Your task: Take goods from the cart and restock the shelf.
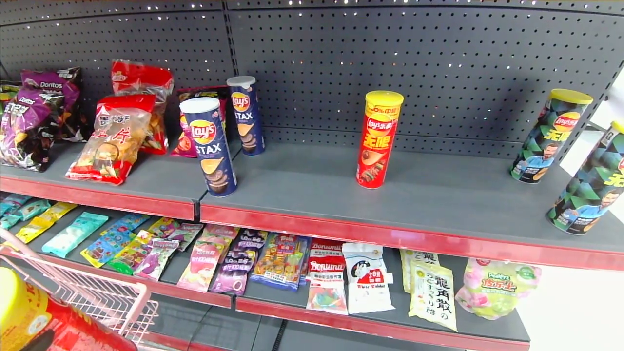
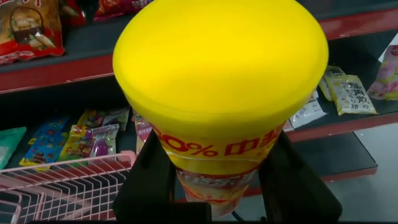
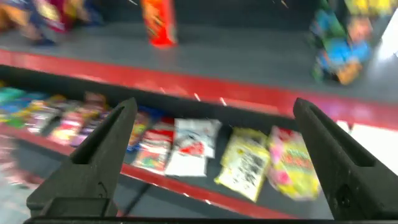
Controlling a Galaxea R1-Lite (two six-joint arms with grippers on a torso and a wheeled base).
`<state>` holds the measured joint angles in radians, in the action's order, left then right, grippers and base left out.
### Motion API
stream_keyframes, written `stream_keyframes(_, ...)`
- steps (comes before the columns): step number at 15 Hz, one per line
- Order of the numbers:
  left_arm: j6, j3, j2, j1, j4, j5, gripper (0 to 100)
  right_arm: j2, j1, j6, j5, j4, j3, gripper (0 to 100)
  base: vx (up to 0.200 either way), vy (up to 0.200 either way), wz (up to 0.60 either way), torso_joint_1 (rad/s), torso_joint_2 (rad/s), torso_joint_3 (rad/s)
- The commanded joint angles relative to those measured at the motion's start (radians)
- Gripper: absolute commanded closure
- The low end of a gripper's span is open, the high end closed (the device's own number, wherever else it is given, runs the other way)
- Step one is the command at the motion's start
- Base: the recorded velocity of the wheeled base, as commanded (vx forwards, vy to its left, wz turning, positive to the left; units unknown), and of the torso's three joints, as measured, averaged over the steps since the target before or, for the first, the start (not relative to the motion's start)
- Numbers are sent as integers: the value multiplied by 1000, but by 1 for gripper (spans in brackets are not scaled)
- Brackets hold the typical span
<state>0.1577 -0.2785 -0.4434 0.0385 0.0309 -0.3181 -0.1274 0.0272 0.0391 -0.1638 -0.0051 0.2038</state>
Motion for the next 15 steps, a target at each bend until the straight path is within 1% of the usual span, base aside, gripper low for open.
stream_keyframes(1,0,-13,-47,1,1,5,100,-624,201,-35,-223,-10,471,0,0,0,0,0,0,0)
stream_keyframes(2,0,-13,-47,1,1,8,100,-759,261,-131,-229,-46,486,0,0,0,0,0,0,0)
stream_keyframes(4,0,-13,-46,1,0,10,100,-972,269,-119,-238,-230,497,0,0,0,0,0,0,0)
stream_keyframes(5,0,-14,-47,3,1,11,100,-1045,270,-122,-243,-292,506,0,0,0,0,0,0,0)
stream_keyframes(6,0,-21,-47,3,0,14,100,-1144,273,-124,-258,-368,542,0,0,0,0,0,0,0)
stream_keyframes(7,0,-25,-51,3,0,17,100,-1247,273,-124,-290,-409,605,0,0,0,0,0,0,0)
stream_keyframes(8,0,-24,-49,3,0,17,100,-1313,276,-124,-310,-409,669,0,0,0,0,0,0,0)
stream_keyframes(10,2,-25,-49,3,0,19,100,-1408,300,-134,-307,-409,758,0,0,0,0,0,0,0)
stream_keyframes(11,2,-28,-47,3,1,30,100,-1451,303,-140,-309,-409,790,0,0,0,0,0,0,0)
stream_keyframes(15,0,-42,-47,3,0,44,100,-1577,289,-163,-307,-418,861,0,0,0,0,0,0,0)
